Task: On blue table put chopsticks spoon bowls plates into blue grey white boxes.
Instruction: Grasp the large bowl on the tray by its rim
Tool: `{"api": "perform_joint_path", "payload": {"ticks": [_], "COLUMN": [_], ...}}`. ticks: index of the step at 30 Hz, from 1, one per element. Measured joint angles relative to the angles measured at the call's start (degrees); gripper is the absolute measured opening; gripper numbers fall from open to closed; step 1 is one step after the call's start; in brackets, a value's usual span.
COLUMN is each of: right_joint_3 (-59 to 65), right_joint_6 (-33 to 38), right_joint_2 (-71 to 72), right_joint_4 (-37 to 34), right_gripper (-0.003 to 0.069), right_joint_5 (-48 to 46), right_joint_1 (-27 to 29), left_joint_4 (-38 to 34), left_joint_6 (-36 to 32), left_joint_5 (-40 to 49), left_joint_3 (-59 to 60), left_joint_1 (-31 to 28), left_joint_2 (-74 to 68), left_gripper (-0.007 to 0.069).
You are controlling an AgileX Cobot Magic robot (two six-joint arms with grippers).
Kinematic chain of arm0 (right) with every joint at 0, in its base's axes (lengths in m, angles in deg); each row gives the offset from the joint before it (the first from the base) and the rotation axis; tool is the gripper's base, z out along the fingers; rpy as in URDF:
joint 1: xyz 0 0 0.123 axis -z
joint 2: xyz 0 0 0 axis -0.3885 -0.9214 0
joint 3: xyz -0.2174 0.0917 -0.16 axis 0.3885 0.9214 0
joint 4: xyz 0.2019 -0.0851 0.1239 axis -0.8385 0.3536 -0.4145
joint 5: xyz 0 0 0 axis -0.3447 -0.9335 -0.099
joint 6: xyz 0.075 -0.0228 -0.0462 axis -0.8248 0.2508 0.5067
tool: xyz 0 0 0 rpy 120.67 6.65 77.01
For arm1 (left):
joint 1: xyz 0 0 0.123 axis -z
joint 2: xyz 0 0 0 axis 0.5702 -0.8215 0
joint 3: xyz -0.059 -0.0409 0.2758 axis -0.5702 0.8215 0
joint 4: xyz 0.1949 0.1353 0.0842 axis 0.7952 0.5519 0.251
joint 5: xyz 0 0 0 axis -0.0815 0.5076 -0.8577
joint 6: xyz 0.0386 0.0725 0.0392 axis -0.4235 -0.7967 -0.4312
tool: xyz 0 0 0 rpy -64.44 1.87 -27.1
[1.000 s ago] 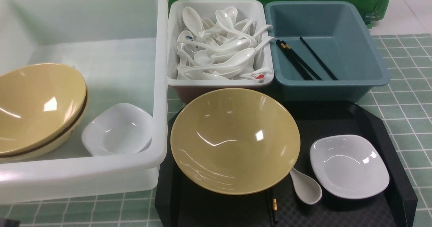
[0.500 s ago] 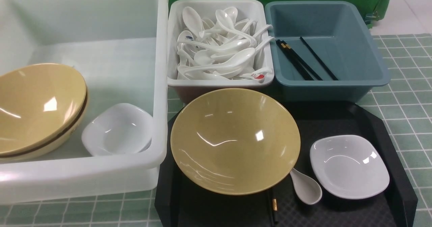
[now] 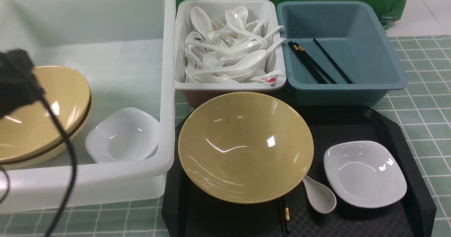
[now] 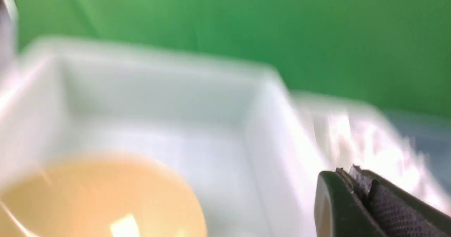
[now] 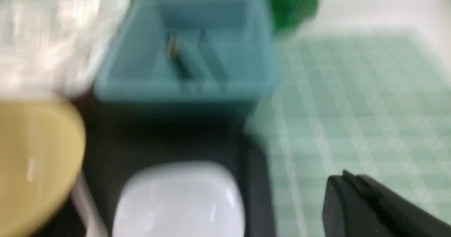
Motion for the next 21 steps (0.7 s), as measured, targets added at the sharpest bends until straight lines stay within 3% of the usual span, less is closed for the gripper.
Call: {"api": "perform_joint_path", "payload": {"ticks": [1,5,10,14,21], "right_joint_3": [0.0,0.0,0.74,2.66,2.88], "right_joint_6": [3.31,8.31,9.85,10.72,11.02], "right_joint_2": [-2.83,-8.85,-13.59,-15.4,-18.07], "right_joint_4": [-0.95,-2.95,-3.5,-4.49,-5.85], "right_gripper": [0.0036,0.0036,0.0036,0.0037,0.0037], "right_joint_5": [-4.35,-9.11,-3.15,3.87,4.19], "right_joint_1": [-2.39,-7.07,-11.23,-12.67,-14.17], "left_joint_4": [-1.98,-6.99,-11.08,-11.51,-12.07], "left_joint_6": [-3.6,-10.95,-17.59,-19.73,-21.69], "left_joint_5": [6.11,17.87,25.84,29.35,35.05], "left_joint_3": [-3.08,-11.42,-25.16,-34.74,-46.77], "left_joint_1": [4.71,13.83,22.25,24.72,25.22], "left_joint_2": [-4.16,-14.44,-31.86,-44.78,-62.14], "left_gripper": [0.0004,0.0004,0.0004,0.0004,0.0004]}}
